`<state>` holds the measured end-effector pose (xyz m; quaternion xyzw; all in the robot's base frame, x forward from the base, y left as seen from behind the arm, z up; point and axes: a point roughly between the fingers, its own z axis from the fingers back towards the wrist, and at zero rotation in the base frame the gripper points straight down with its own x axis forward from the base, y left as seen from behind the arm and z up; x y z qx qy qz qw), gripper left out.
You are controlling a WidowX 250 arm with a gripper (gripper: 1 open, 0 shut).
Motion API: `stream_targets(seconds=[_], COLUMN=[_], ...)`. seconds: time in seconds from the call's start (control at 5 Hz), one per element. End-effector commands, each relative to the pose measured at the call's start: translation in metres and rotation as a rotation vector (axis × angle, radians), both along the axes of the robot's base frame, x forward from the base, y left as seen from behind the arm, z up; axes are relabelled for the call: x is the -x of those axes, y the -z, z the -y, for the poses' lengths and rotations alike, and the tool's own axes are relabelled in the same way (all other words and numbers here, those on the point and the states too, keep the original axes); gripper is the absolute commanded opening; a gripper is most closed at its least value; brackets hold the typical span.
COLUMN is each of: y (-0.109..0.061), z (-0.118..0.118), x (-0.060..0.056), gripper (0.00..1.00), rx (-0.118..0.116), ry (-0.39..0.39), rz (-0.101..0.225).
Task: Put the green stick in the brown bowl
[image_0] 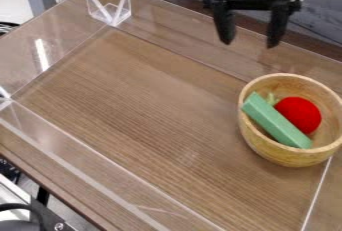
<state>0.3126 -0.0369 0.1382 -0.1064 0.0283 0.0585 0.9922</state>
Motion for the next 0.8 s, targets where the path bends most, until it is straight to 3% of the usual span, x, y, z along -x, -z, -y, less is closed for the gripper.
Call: stream_targets(seconds=[0.0, 0.2, 0.6], y=[-0.014, -0.023, -0.028], z=[-0.004, -0.002, -0.011], x=[-0.005, -0.007, 0.000], gripper=[1.00, 1.00, 1.00], rx=[-0.013, -0.015, -0.041], ry=[0.262, 0.424, 0.357], rz=[0.072, 0.114, 0.167])
